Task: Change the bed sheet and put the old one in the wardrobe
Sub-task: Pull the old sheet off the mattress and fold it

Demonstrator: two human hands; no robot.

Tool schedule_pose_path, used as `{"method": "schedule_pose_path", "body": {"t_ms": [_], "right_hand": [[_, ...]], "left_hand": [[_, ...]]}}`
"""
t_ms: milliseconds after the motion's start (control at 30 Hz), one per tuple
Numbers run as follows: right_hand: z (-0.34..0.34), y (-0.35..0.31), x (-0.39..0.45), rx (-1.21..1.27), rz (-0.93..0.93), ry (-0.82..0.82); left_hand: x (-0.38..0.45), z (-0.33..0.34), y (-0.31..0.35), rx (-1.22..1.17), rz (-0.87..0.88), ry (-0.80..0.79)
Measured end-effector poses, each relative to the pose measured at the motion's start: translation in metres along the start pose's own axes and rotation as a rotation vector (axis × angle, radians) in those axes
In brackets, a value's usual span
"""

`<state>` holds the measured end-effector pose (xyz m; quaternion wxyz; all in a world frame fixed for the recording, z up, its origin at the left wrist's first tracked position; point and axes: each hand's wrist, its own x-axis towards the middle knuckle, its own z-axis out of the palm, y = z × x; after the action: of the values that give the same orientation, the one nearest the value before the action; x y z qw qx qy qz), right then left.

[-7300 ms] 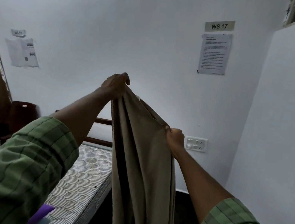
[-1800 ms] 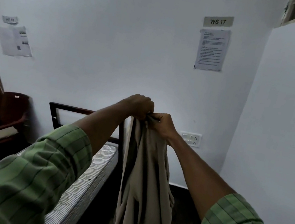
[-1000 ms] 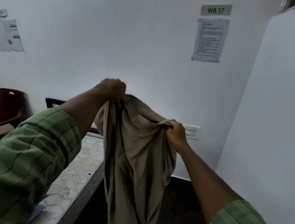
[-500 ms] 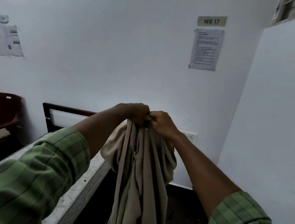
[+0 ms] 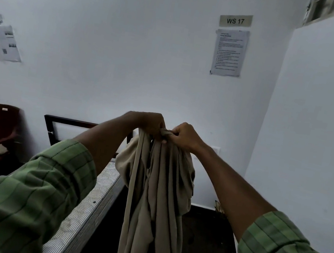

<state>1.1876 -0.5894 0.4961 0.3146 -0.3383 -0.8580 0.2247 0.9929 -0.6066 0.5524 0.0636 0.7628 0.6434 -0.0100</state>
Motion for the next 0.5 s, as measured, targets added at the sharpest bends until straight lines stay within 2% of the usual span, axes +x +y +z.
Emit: {"method": "schedule_pose_path", "body": {"t_ms": [100, 267, 367, 500], "right_hand": [[0.005, 0.022, -0.009, -0.02, 0.08, -0.076], [0.024, 0.068, -0.036, -0.336, 0.172, -0.355], [0.033, 0.082, -0.056, -0.301, 0.253, -0.508], [0.022, 0.081, -0.041, -0.477, 0.179, -0.455]], "left_hand": [[-0.008, -0.011, -0.011, -0.003, -0.008, 0.131], [-0.016, -0.032, -0.023, -0.067, -0.106, 0.395], [-0.024, -0.037, -0.025, -0.022, -0.221, 0.59], [-0.026, -0.025, -0.031, -0.029, -0.309, 0.627]]}}
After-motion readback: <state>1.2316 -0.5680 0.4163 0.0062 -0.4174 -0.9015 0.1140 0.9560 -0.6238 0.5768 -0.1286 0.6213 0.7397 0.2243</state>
